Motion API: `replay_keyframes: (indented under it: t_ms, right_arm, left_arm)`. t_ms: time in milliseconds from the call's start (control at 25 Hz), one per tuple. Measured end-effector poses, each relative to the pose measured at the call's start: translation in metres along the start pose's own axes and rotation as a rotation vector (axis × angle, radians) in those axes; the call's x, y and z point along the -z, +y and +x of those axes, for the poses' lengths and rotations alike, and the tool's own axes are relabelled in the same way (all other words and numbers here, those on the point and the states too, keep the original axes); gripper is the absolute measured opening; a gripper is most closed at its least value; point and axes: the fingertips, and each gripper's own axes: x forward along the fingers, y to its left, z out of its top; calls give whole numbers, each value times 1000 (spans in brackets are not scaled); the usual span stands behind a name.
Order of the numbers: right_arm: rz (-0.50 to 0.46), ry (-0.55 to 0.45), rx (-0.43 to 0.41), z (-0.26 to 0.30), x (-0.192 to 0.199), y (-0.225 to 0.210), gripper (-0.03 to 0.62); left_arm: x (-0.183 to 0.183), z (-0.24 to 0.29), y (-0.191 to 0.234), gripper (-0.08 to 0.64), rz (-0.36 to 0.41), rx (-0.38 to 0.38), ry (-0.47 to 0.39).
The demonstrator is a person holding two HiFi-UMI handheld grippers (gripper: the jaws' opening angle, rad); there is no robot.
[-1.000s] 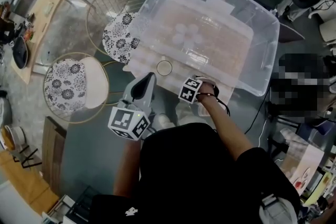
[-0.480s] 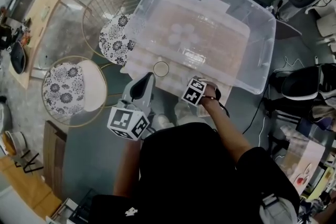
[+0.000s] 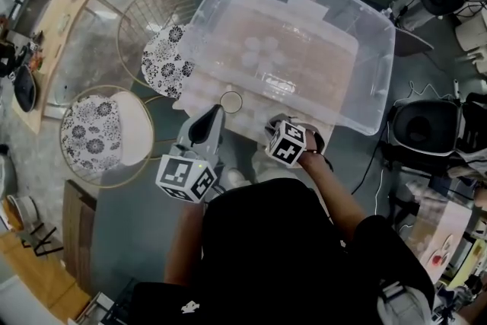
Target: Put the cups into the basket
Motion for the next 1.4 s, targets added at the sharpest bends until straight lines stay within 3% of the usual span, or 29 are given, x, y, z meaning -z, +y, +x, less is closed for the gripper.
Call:
replay_keyframes:
  t_ms: [520, 920, 1160, 1400]
  right_arm:
    - [2, -280, 20, -107, -65, 9, 25]
    - [80, -526, 103, -204, -101, -29, 25]
    - [105, -543, 221, -232, -96, -89, 25]
    - [172, -490, 256, -219, -74, -141, 25]
  left_arm:
    - [-3, 10, -12, 5, 3, 42, 0]
    - [-1, 15, -23, 5, 13, 67, 6]
    - [-3, 19, -27, 5, 19, 73, 9]
    - [-2, 24, -29, 5, 27, 70, 16]
